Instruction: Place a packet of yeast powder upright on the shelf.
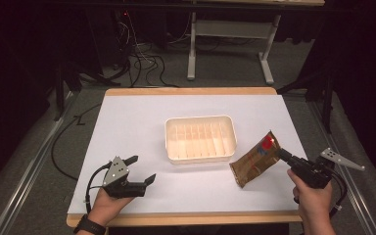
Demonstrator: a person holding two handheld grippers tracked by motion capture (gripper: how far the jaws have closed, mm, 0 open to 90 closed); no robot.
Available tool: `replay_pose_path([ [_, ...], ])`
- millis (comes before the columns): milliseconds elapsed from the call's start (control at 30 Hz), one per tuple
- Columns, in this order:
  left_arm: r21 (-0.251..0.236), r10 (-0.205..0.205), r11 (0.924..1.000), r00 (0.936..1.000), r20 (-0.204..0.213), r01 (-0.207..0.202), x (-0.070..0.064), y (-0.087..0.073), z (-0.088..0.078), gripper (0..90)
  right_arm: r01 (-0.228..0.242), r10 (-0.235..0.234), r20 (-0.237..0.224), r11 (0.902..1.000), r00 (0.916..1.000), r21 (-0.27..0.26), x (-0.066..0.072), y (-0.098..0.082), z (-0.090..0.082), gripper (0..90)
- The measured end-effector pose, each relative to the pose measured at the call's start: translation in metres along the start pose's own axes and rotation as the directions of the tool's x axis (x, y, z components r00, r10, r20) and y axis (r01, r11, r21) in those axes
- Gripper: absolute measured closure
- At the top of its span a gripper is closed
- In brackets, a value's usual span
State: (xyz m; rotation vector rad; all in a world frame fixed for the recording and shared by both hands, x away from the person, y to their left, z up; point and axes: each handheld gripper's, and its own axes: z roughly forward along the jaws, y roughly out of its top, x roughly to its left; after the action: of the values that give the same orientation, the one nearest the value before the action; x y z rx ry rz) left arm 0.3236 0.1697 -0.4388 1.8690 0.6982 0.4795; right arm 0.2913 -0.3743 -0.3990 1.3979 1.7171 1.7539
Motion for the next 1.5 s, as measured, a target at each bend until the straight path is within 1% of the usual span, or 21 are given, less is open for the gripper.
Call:
replay_pose_path([
  [67,0.000,0.000,1.0000,1.0000,0.000,0.000,0.000,0.000,0.000,13.0,0.007,-0.007,-0.008,0.9999,0.9999,-0.015,0.001,0.002,-0.001,90.0],
  [133,0.001,0.000,1.0000,1.0000,0.001,0.000,0.000,0.000,0.000,13.0,0.011,-0.012,-0.007,0.9998,0.9999,-0.018,0.002,0.003,-0.002,90.0],
  [267,0.000,0.000,1.0000,1.0000,0.001,0.000,0.000,0.000,0.000,13.0,0.039,-0.039,-0.005,0.9988,0.9992,-0.029,0.004,0.005,-0.004,90.0],
  [333,0.000,0.000,1.0000,1.0000,0.001,0.000,0.000,0.000,0.000,12.9,0.057,-0.057,0.004,0.9977,0.9984,-0.037,0.006,0.007,-0.006,90.0],
  [567,-0.001,0.000,1.0000,1.0000,0.000,0.000,0.000,0.000,0.000,13.0,0.079,-0.078,0.017,0.9956,0.9968,-0.051,0.007,0.011,-0.012,90.0],
  [600,0.000,0.000,1.0000,1.0000,0.000,0.000,0.000,0.000,0.000,13.0,0.091,-0.090,0.024,0.9945,0.9956,-0.050,0.007,0.013,-0.014,90.0],
  [633,0.001,0.000,1.0000,1.0000,0.000,0.000,0.000,0.000,0.000,13.0,0.091,-0.090,0.024,0.9945,0.9956,-0.050,0.007,0.013,-0.014,90.0],
  [667,0.001,0.001,1.0000,1.0000,0.000,-0.001,0.000,0.000,0.000,13.0,0.110,-0.109,0.036,0.9925,0.9934,-0.052,0.008,0.014,-0.016,90.0],
  [767,0.001,0.001,1.0000,1.0000,0.000,-0.001,0.000,0.000,0.000,12.9,0.115,-0.113,0.038,0.9919,0.9929,-0.054,0.008,0.014,-0.018,90.0],
  [933,-0.003,-0.002,1.0000,1.0000,-0.002,0.002,0.000,0.000,-0.001,12.9,0.139,-0.137,0.033,0.9882,0.9900,-0.064,0.012,0.017,-0.023,90.0],
  [1267,-0.008,-0.004,1.0000,1.0000,-0.008,0.004,0.001,0.000,-0.002,13.0,0.167,-0.166,0.025,0.9846,0.9858,-0.051,0.019,0.021,-0.019,90.0],
  [1367,-0.015,-0.010,0.9998,0.9998,-0.015,0.010,0.002,0.000,-0.004,13.0,0.175,-0.175,0.017,0.9837,0.9845,-0.040,0.020,0.022,-0.014,90.0],
  [1400,-0.016,-0.013,0.9998,0.9998,-0.018,0.012,0.003,-0.001,-0.005,13.0,0.183,-0.182,0.016,0.9828,0.9831,-0.029,0.021,0.024,-0.009,90.0],
  [1500,-0.021,-0.017,0.9996,0.9996,-0.021,0.017,0.004,-0.001,-0.006,13.0,0.191,-0.191,0.012,0.9813,0.9815,-0.024,0.023,0.025,-0.004,90.0],
])
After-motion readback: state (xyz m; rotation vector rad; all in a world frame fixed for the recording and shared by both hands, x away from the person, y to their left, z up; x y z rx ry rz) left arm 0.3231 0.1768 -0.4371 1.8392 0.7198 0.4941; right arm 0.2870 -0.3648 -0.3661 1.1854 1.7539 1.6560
